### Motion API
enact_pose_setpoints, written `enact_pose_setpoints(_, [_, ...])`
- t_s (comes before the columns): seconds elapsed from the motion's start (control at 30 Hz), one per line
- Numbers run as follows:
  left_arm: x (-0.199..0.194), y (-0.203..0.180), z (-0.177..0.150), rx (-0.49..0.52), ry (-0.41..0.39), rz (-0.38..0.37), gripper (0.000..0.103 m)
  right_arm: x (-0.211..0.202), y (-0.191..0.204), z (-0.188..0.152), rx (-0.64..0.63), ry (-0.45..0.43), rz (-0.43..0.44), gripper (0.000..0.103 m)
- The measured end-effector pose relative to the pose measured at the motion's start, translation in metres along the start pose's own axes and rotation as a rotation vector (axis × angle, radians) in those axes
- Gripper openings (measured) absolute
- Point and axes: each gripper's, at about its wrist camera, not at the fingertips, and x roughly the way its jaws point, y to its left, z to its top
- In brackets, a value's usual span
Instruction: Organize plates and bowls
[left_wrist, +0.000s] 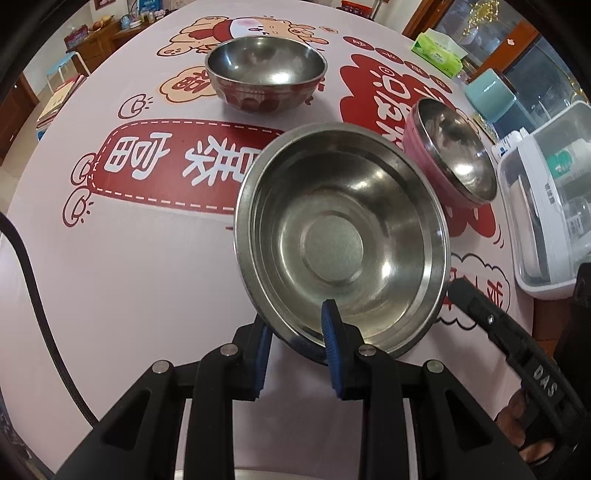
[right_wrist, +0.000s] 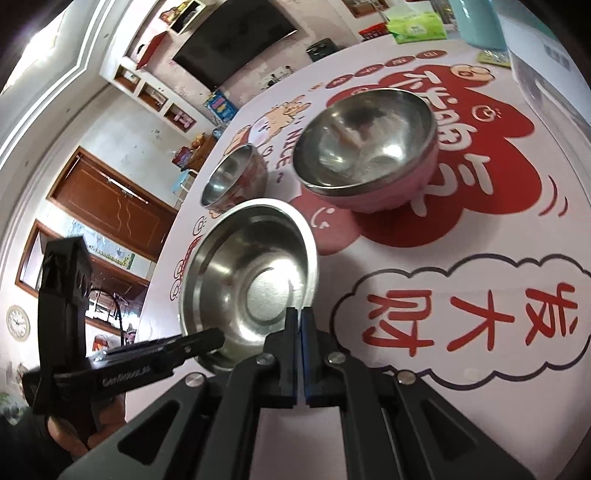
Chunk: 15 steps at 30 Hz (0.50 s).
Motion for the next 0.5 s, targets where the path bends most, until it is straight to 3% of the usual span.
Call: enact_pose_setpoints(0.5, [-0.0028,-0.0034,-0.0066,0.021,0.009,-0.011,0.025,0.0070,-0.0087,-0.0010,0.041,0.016,0.005,0.010])
